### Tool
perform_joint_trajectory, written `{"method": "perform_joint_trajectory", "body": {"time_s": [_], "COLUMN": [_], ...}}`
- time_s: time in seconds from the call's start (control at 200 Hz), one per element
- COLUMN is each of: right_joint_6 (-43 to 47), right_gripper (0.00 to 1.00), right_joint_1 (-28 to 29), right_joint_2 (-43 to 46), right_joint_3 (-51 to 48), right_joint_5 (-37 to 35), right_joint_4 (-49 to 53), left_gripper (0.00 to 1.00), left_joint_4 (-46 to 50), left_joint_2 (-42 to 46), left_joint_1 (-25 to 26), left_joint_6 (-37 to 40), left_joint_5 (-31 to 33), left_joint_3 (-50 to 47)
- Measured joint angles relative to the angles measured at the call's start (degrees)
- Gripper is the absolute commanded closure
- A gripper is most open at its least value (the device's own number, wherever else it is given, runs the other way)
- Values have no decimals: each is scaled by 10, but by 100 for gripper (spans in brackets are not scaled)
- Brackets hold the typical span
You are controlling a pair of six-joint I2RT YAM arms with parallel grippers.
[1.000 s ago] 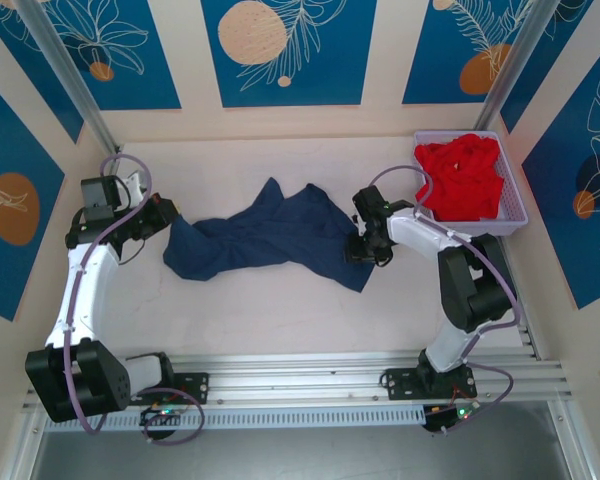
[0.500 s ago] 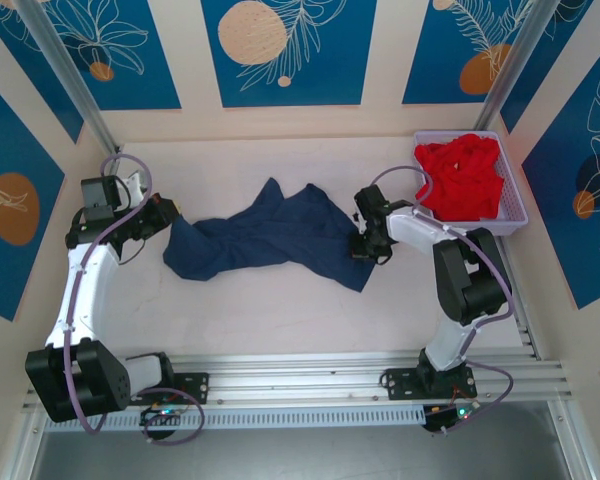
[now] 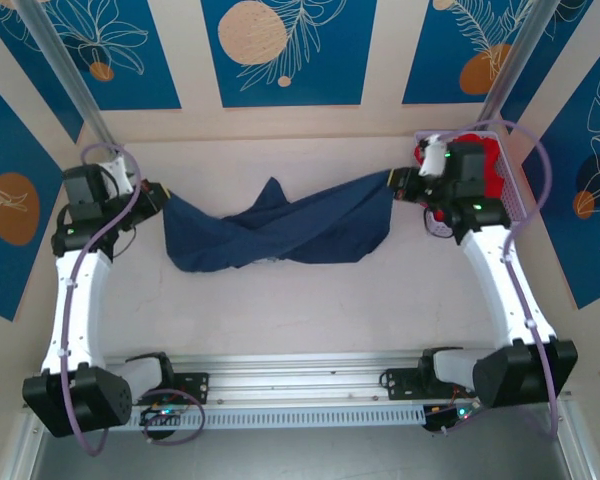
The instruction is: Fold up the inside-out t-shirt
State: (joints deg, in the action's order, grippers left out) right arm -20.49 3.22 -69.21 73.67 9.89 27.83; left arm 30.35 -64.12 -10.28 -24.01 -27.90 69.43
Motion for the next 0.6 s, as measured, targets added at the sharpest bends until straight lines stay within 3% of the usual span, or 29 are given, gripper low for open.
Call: {"method": "perform_joint_trajectory", "body": {"time_s": [0.16, 0.32, 0.47, 0.6], "right_joint_6": [-19, -42, -38, -22], "right_gripper": [100, 100, 100, 100], "right_joint_1": [-34, -91, -104, -106], "right_joint_2": [-33, -41, -6, 61], "right_joint_3": [132, 212, 262, 266], "right_joint_5": [36, 47, 44, 34], "right_joint_4": [-9, -12, 1, 20], "left_gripper": [100, 100, 100, 100], "left_joint_4": [-25, -22, 1, 27], "left_joint_2": [-19, -89, -122, -109], "left_joint_1": [-2, -16, -20, -20], "left_joint_6": [-12, -12, -8, 10], "left_joint_5": [48, 89, 104, 109], "left_joint_3": [127, 337, 528, 609]}}
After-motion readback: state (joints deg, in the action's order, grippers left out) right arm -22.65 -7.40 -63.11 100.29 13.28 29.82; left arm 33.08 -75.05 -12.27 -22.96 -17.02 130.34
